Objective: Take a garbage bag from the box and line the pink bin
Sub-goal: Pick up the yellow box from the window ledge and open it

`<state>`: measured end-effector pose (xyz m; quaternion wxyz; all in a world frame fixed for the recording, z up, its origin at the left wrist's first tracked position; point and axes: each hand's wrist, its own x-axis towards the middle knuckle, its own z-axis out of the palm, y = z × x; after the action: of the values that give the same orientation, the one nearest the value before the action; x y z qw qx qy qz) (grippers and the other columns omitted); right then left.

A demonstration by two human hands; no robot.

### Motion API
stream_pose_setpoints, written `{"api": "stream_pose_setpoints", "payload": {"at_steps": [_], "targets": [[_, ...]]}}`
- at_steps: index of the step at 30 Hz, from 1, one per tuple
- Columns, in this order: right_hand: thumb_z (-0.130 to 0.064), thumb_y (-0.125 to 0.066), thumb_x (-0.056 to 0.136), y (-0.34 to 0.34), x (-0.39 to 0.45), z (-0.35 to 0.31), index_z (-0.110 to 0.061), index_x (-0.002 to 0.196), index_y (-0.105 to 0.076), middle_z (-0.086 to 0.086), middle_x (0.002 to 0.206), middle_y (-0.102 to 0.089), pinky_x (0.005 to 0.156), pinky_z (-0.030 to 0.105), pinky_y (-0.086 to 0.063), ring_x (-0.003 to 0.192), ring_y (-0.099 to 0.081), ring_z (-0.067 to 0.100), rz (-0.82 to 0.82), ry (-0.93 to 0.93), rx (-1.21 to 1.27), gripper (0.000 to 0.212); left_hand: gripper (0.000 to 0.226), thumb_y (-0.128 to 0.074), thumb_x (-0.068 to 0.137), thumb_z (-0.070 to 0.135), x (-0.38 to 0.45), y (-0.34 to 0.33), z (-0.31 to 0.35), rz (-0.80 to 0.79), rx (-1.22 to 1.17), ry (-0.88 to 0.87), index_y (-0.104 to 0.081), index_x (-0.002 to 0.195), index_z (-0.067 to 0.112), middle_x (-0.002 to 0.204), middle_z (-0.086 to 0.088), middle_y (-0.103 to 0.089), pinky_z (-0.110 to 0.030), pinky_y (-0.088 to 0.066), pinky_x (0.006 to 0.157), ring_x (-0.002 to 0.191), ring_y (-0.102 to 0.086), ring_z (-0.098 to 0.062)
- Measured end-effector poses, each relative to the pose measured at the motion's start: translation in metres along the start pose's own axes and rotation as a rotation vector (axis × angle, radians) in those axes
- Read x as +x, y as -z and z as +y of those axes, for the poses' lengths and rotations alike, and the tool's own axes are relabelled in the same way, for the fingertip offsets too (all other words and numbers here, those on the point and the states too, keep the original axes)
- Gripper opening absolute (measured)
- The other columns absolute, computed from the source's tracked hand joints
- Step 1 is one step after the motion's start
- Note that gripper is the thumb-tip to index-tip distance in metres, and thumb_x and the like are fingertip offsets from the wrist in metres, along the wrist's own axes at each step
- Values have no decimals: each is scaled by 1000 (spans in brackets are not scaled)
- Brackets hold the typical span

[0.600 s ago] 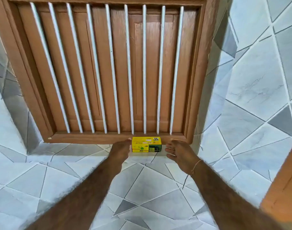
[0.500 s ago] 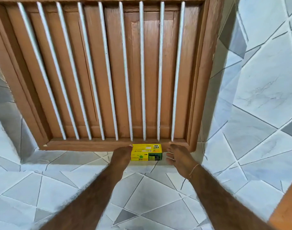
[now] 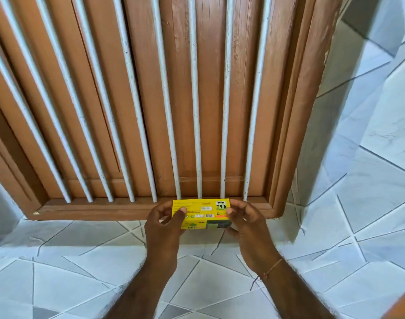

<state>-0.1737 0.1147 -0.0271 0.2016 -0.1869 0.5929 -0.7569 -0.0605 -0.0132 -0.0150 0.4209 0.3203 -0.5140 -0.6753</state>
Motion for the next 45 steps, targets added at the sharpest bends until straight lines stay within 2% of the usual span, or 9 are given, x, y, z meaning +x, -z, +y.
{"api": "stream_pose_setpoints", "payload": {"at_steps": [6,12,16,23,28,32,36,41,45], "targets": [[-27,-68,72,-17,-39,-9,-13,112,-66,8,107,-74,75,28,-58,99,-70,25,-67,-33,203,42,34,-72,81,6,0,43,17,-227,-63,23,-63,113,15,107,-11,-64,-39,-55,75,93,-66,-28],[-23,-51,95,-42,-71,-1,-11,115,-67,20,115,-69,96,44,-50,104,-63,29,-4,3,221,29,32,-70,83,9,5,73,28,-333,-42,-39,-64,114,14,109,-10,-69,-34,-57,70,87,-68,-20],[-30,-61,92,-59,-86,-4,-7,115,-65,19,114,-69,99,48,-50,103,-64,31,16,59,186,33,33,-72,81,10,-1,82,36,-335,-1,-119,-65,113,16,102,-4,-72,-31,-55,67,84,-70,-16],[-22,-41,101,-71,-91,-6,-12,101,-70,11,96,-74,87,46,-56,89,-66,24,123,137,137,31,37,-75,79,13,-18,85,44,-303,27,-166,-64,114,18,104,-2,-72,-39,-58,79,92,-70,-20],[-24,-41,101,-54,-81,-15,-6,109,-60,21,100,-70,70,38,-60,92,-67,34,159,-53,349,27,29,-70,83,10,-27,80,49,-249,-95,-107,-65,111,19,103,-2,-69,-33,-54,68,89,-68,-23],[-2,-55,90,-37,-73,-8,-20,115,-55,14,106,-67,78,38,-55,91,-65,29,247,62,-100,31,30,-67,85,9,-36,72,53,-271,-139,-63,-64,114,15,111,-11,-67,-40,-55,77,91,-66,-27],[1,-67,80,-31,-74,-8,-22,80,-59,4,75,-64,64,37,-50,67,-54,21,317,361,-516,24,31,-69,84,12,-45,60,57,-277,-68,-125,-65,115,16,109,-11,-69,-40,-58,76,94,-68,-28],[-4,-45,96,-22,-90,-34,-9,98,-73,9,97,-75,89,42,-54,92,-67,27,-30,38,75,29,32,-67,85,10,-51,57,68,-260,2,-200,-63,117,14,106,-9,-72,-36,-59,73,91,-70,-26],[-22,-41,99,-14,-95,-43,-5,114,-65,21,111,-71,90,47,-52,100,-65,36,-124,-160,447,32,33,-73,83,15,-58,54,75,-268,198,-340,-64,114,22,101,1,-73,-40,-59,78,92,-70,-20]]}}
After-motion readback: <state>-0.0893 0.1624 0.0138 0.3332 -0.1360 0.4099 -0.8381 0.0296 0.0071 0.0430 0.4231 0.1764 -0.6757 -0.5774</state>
